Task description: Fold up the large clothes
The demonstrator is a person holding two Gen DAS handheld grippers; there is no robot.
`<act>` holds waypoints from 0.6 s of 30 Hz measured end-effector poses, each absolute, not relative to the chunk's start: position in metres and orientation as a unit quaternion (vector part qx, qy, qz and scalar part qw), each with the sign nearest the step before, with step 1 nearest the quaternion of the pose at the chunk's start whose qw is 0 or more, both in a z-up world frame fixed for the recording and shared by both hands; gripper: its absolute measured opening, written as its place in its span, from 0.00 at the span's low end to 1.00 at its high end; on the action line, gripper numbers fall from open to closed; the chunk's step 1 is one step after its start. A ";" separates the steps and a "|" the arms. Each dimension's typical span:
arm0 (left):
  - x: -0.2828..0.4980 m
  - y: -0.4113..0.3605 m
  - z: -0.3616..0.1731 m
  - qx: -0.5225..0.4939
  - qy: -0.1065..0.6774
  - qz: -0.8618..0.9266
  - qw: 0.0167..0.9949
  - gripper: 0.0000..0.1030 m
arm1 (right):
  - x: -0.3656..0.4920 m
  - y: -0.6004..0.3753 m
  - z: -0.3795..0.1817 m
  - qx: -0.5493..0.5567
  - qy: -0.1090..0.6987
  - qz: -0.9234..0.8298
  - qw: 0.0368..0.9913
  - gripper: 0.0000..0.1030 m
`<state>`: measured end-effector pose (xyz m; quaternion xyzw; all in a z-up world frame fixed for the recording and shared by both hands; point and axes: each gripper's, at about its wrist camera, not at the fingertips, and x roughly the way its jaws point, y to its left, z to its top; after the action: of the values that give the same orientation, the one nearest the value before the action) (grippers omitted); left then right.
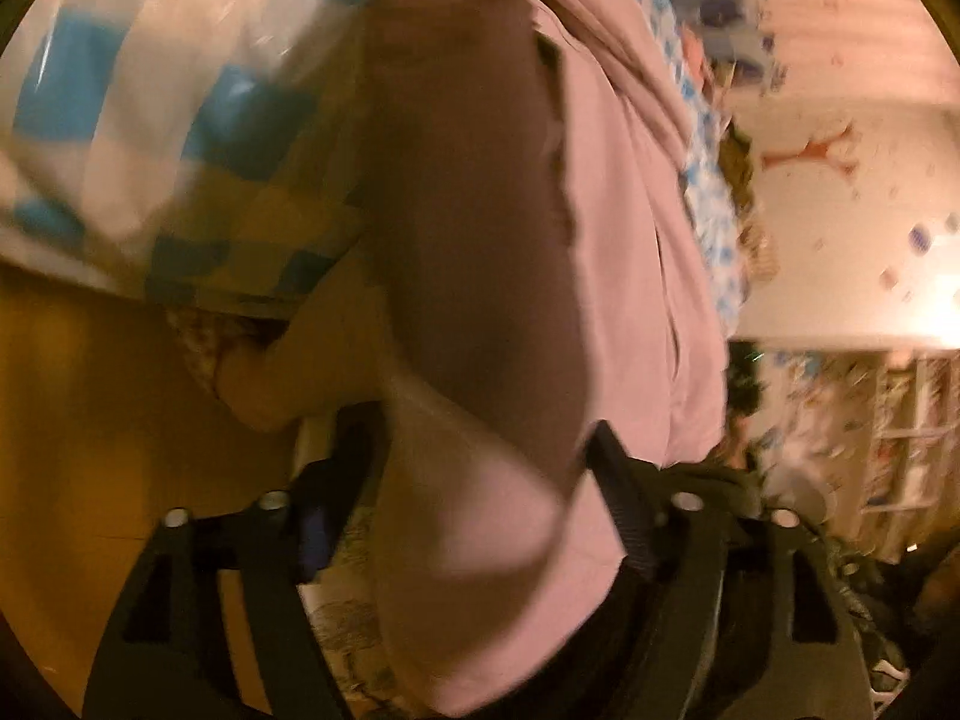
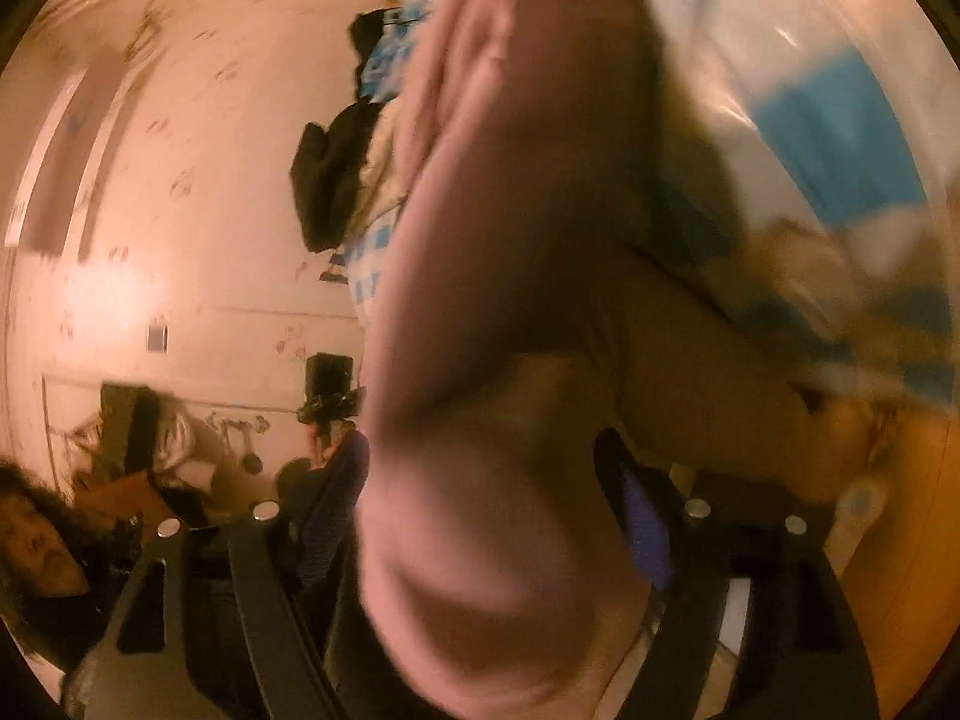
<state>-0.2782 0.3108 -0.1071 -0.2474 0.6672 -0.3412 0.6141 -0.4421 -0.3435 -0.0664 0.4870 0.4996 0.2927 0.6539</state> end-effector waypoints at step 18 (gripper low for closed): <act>-0.304 0.264 0.002 -0.221 0.525 -0.435 0.698 0.12 | -0.443 -0.316 0.020 0.447 0.354 0.430 0.700 0.28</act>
<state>-0.3039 0.2644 0.0024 -0.2213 0.5248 -0.4349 0.6975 -0.4427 -0.3158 0.0198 0.4466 0.3541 0.4300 0.7001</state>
